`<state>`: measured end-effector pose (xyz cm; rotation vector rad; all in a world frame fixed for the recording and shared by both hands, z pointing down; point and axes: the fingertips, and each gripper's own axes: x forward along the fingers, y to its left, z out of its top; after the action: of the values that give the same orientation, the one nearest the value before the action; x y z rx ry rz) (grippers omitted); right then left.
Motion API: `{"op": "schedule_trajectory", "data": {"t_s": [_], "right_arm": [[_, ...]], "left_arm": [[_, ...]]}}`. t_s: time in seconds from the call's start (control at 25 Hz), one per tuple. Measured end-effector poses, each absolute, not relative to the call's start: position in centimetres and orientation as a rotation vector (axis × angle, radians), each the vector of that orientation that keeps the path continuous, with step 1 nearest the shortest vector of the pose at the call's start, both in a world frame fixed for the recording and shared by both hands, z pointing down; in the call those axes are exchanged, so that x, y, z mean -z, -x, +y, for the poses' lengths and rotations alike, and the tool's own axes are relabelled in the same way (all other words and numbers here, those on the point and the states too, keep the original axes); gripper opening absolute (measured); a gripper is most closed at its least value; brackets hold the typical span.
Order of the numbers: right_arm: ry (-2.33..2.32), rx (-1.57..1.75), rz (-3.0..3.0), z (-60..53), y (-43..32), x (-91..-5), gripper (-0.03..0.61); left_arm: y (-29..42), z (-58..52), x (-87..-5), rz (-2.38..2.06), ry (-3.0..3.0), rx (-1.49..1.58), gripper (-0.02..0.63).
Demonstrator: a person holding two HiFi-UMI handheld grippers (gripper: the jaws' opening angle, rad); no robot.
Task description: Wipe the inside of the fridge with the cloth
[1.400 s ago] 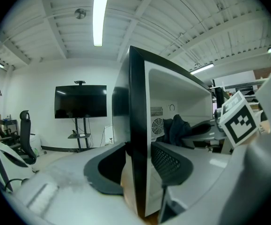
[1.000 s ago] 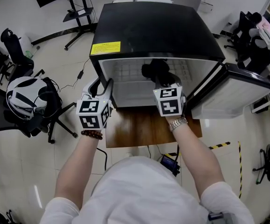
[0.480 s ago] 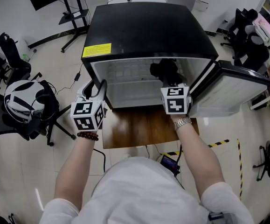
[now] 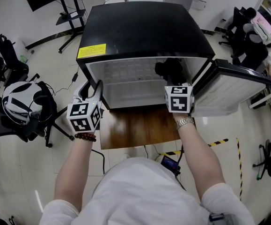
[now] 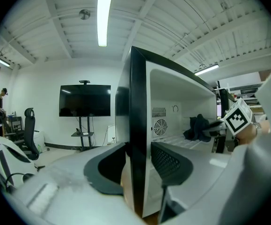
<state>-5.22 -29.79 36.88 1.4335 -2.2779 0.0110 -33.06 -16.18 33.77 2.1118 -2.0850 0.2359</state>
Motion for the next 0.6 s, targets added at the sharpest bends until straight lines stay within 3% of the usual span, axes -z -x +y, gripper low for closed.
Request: {"op": "schedule_trajectory", "data": {"t_s": [0.6], "right_arm": [[-1.413, -0.056, -2.443, -28.5, 4.8, -35.0, 0.081]], "left_arm": [[32.4, -14.5, -34.0, -2.095, -2.094, -0.206, 0.163]]}}
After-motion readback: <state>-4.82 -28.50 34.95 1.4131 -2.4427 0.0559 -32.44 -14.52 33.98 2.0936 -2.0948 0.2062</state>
